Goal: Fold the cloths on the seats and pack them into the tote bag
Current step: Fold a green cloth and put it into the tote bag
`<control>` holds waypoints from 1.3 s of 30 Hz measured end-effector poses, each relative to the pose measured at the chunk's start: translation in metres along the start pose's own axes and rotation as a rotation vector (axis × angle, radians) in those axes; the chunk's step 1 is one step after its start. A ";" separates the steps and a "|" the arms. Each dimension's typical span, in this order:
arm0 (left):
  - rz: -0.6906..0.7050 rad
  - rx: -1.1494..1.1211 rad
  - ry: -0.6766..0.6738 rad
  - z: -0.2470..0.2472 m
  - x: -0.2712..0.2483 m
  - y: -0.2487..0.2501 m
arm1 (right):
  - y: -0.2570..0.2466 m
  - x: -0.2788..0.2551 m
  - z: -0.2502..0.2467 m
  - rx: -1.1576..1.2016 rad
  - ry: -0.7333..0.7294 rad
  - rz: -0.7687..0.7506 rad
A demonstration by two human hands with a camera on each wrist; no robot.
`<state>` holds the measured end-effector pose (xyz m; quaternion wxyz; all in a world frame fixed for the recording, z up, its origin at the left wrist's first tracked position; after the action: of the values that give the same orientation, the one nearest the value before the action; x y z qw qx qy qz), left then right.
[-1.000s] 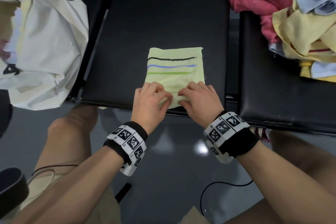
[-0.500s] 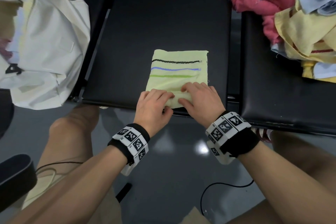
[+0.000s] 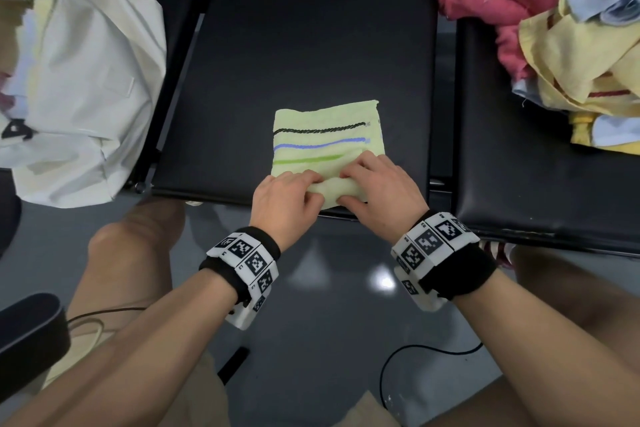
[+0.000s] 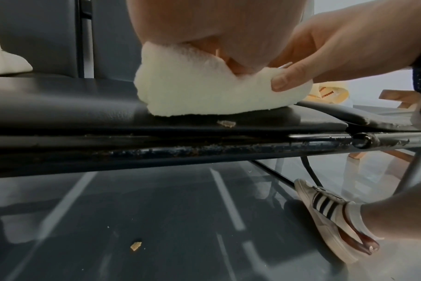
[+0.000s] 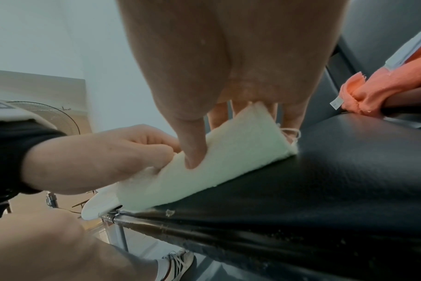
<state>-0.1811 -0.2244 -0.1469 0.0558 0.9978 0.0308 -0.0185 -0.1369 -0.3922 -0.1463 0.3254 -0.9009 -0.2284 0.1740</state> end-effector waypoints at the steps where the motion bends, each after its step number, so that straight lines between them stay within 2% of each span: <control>1: -0.012 -0.011 0.013 0.000 -0.001 0.000 | 0.000 0.000 0.000 -0.006 -0.010 -0.001; 5: 0.045 -0.069 0.080 0.006 -0.009 -0.002 | 0.001 0.002 0.000 -0.017 -0.033 0.018; 8: 0.055 -0.136 0.210 0.014 -0.020 -0.007 | 0.000 0.002 0.001 -0.034 -0.039 0.033; 10: 0.084 -0.106 0.319 0.017 -0.028 -0.010 | -0.001 0.002 0.002 -0.039 -0.039 0.044; 12: 0.132 -0.039 0.364 0.020 -0.034 -0.011 | -0.001 0.003 0.002 -0.048 -0.039 0.050; 16: 0.190 0.060 0.327 0.022 -0.031 -0.012 | -0.001 0.004 0.004 -0.046 -0.019 0.056; 23: 0.183 0.031 0.278 0.017 -0.014 -0.014 | -0.005 0.002 0.005 0.030 0.110 0.026; 35: 0.052 -0.008 0.039 0.006 0.006 -0.013 | -0.007 0.000 -0.001 0.032 0.020 0.080; 37: 0.064 0.009 0.055 0.006 0.006 -0.011 | -0.007 0.002 -0.002 0.042 0.017 0.096; 39: 0.107 0.018 0.132 0.007 0.001 -0.010 | -0.007 0.002 -0.003 0.038 0.012 0.108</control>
<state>-0.1806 -0.2155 -0.1552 0.0458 0.9975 -0.0191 0.0501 -0.1359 -0.3878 -0.1402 0.3339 -0.9066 -0.1741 0.1902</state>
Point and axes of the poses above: each hand's wrist, its own x-axis towards the middle knuckle, its own z-axis out of the palm, y = z × x, the point moved 1 cm from there along x, towards the middle knuckle, and after that the axes turned 12 degrees about x, right-handed, at the moved point
